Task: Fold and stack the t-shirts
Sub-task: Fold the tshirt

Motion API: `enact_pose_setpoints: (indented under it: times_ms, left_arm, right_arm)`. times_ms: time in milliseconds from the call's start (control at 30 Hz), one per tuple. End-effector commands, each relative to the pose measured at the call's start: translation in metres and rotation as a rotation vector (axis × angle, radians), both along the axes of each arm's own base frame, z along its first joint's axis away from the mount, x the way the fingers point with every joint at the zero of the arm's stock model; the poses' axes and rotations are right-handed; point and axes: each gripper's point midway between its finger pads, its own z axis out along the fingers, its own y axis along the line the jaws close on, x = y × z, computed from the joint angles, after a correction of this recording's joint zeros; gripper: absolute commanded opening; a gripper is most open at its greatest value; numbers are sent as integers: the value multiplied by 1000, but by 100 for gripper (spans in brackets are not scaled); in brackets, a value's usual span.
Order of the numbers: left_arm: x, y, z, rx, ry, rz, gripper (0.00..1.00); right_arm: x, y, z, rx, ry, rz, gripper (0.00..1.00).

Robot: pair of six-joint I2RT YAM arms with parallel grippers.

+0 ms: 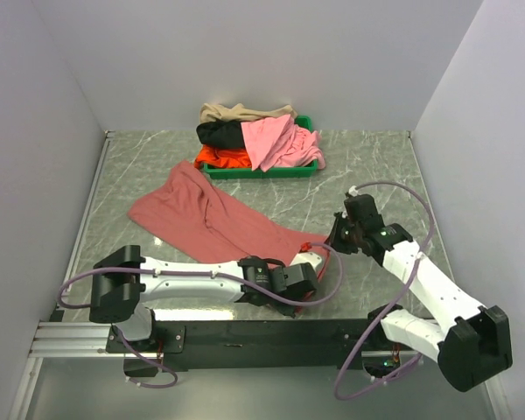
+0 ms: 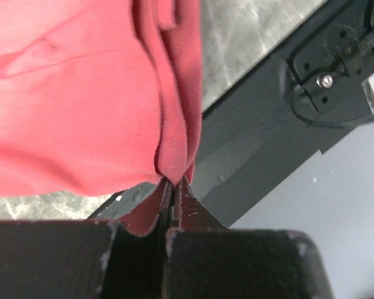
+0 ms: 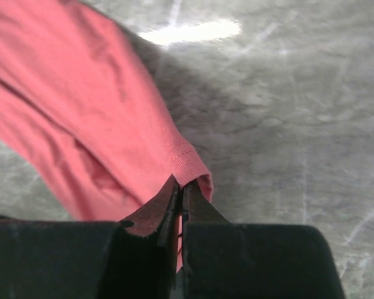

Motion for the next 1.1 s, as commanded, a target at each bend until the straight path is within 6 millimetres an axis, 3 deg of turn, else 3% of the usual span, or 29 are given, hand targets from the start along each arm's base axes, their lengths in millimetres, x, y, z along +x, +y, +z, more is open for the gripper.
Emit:
enact_pose_setpoints:
  times_ms: [0,33,67,133,167,233,267,333,367,400,467,533,567,600,667,700,767,833,867,933,967,1000,1067]
  left_arm:
    - [24,14,21,-55,-13,119,0]
    - [29,26,13,-38,-3,149,1]
    - [42,35,20,-60,4,209,1]
    - [53,53,14,-42,14,265,0]
    - [63,64,18,-41,4,314,0]
    - [72,81,16,-14,-12,360,1]
    - [81,93,18,4,-28,403,1]
    - [87,107,17,37,-35,450,1]
    - [95,123,15,80,-49,507,1]
    - [98,131,16,95,-57,531,0]
    - [106,147,15,121,-61,596,1]
    - [109,166,13,170,-73,646,1]
    - [115,176,12,188,-74,697,0]
    - [118,184,11,208,-82,728,1]
    - [127,208,9,267,-102,821,1]
    - [129,213,8,283,-101,841,1]
    - [136,229,7,319,-117,904,1]
    - [142,238,7,341,-138,950,1]
    - [146,245,7,348,-139,987,1]
    - [151,253,6,366,-148,1017,1]
    - [157,257,6,368,-152,1041,1]
    - [158,258,4,369,-149,1046,1]
    - [162,262,-1,381,-134,1047,0]
  right_arm:
    - [22,20,31,69,-74,65,0]
    - [28,26,32,89,-75,75,0]
    - [32,36,42,114,-92,102,0]
    - [39,51,42,115,-83,134,0]
    - [48,59,54,123,-107,147,0]
    - [54,80,51,127,-89,193,0]
    - [62,92,61,147,-109,210,0]
    - [71,112,57,161,-88,238,0]
    - [83,123,73,180,-114,238,0]
    - [87,134,64,173,-80,245,0]
    - [103,155,84,200,-120,265,0]
    - [108,175,73,176,-94,303,0]
    - [118,185,88,185,-126,305,0]
    - [124,192,78,168,-110,309,0]
    - [138,204,87,166,-140,293,0]
    - [144,208,78,159,-124,284,0]
    - [156,215,84,159,-149,264,0]
    - [163,222,75,161,-137,270,0]
    - [167,228,80,169,-152,274,0]
    - [171,235,66,154,-123,289,0]
    - [176,240,72,160,-137,293,0]
    - [178,244,60,149,-117,300,0]
    - [183,251,59,152,-119,306,0]
